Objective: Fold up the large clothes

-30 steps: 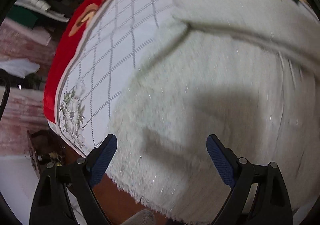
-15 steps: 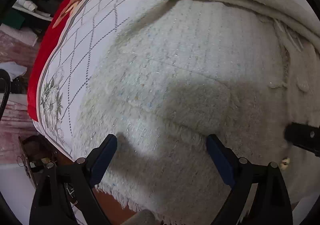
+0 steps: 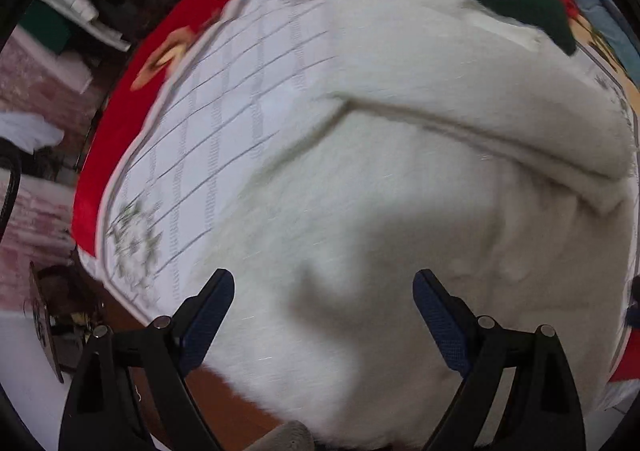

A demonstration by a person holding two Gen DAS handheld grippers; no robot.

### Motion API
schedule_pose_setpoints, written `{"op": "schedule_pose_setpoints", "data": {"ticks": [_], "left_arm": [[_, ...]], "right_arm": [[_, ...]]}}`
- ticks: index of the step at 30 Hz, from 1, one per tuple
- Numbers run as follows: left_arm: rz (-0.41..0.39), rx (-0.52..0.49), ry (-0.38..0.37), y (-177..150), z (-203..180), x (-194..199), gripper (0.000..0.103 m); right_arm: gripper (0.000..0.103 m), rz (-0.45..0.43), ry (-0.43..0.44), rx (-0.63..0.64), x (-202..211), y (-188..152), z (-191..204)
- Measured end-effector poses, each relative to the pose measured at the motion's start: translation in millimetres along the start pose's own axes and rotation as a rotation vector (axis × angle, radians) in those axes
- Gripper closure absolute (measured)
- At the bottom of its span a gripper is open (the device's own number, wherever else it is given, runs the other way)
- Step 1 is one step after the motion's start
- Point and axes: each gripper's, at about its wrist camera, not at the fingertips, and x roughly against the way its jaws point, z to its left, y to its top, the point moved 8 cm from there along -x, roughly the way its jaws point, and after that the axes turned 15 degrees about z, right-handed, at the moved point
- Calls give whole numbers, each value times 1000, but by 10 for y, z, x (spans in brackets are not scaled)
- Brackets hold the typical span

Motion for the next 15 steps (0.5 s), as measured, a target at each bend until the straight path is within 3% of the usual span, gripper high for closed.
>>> {"op": "schedule_pose_setpoints", "data": {"ticks": [2, 5, 8, 9, 10, 11, 15], "left_arm": [[-6, -11, 34, 127, -300, -86, 12], [-3, -15, 105, 270, -628, -272, 12], [52, 19, 198, 322, -770, -620, 12], [71, 39, 228, 330, -771, -726, 11], [70, 66, 246, 339, -749, -755, 9], [68, 83, 251, 345, -732, -740, 9], [52, 142, 294, 368, -716, -750, 7]], "right_arm": [[39, -81, -40, -34, 418, 242, -364], [39, -132, -65, -54, 748, 782, -793], [41, -100, -94, -24, 529, 1378, -1085], [55, -77, -96, -11, 446, 1518, -1205], [84, -43, -103, 4, 315, 1616, -1254], [92, -15, -137, -2, 211, 1677, -1403], [92, -18, -85, 9, 90, 1760, -1708]]}}
